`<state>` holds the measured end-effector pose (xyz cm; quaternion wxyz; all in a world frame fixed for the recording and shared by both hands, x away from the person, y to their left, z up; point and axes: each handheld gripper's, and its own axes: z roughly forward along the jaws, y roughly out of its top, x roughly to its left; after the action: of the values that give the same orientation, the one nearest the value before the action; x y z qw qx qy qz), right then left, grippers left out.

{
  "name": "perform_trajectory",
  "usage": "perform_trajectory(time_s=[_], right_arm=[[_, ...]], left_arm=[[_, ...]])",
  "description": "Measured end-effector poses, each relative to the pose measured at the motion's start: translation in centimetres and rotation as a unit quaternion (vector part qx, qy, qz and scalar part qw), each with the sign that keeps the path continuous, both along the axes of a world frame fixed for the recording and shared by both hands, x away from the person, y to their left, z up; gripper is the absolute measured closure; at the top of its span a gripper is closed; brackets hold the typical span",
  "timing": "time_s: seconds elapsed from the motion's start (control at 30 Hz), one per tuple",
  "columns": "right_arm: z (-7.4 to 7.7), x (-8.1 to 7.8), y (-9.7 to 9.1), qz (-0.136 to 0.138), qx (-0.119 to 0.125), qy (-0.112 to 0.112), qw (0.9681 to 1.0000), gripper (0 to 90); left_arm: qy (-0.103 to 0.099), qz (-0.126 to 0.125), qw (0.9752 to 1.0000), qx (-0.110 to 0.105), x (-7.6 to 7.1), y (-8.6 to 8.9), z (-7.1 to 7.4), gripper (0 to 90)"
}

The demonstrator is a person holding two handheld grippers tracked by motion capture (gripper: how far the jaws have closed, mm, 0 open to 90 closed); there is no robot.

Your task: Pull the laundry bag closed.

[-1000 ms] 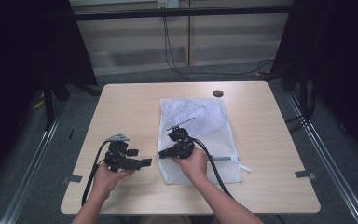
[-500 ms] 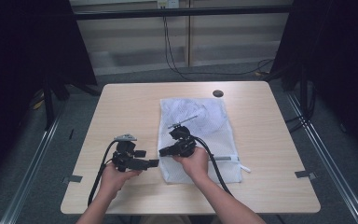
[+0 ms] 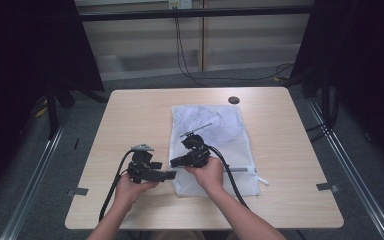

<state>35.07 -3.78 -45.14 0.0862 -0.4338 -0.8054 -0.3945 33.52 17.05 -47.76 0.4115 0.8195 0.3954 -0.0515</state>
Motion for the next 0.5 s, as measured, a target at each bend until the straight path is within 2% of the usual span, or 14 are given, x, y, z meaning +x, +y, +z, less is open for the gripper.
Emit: perform_trajectory(time_s=[0.43, 0.5], right_arm=[[0.6, -0.1, -0.2, 0.0, 0.007, -0.003, 1.0, 86.9], [0.7, -0.1, -0.2, -0.001, 0.009, -0.005, 0.9999, 86.9]], left_arm=[[0.001, -0.016, 0.9998, -0.009, 0.1, -1.5, -0.4, 23.7], [0.0, -0.018, 0.9998, -0.013, 0.1, -1.8, -0.4, 27.7]])
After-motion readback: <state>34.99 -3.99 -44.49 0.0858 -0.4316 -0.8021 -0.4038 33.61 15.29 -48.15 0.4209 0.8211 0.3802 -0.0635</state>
